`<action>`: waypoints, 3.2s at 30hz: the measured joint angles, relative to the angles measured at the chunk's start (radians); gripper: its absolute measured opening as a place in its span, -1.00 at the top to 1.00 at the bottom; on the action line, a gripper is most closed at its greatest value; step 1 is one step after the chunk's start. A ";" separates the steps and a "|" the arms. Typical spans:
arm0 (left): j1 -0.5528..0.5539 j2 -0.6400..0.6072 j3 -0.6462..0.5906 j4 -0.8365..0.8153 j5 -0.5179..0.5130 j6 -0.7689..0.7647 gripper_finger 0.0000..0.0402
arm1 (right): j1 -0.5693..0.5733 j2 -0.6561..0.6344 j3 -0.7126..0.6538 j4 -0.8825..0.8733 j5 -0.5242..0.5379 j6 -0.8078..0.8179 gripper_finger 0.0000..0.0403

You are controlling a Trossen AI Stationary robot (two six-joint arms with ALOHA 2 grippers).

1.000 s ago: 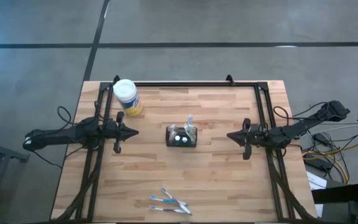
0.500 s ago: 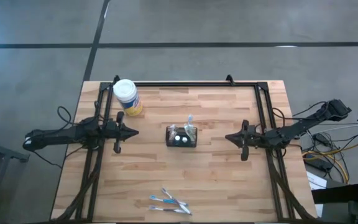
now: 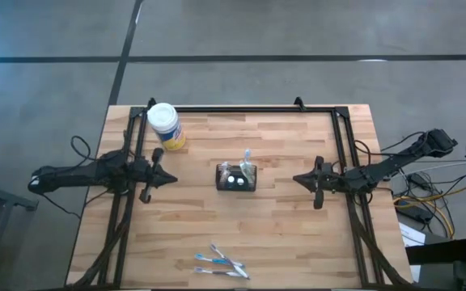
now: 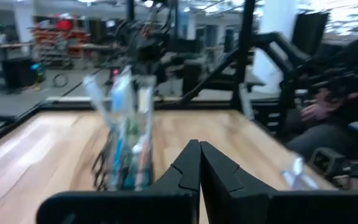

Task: Pick & Place toothbrushing station
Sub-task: Put the top purple toothbrush into the wire organizer

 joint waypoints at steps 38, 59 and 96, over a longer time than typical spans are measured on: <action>-0.454 0.998 0.648 -0.046 -0.138 -0.078 0.11 | 0.000 0.002 0.000 -0.014 -0.061 0.001 0.96; -0.542 1.585 1.044 -0.156 -0.026 0.032 0.11 | 0.000 0.007 0.000 -0.016 -0.050 0.053 0.96; -0.564 1.755 1.121 -0.331 -0.226 0.232 0.71 | 0.000 0.006 0.000 0.006 -0.024 0.048 0.96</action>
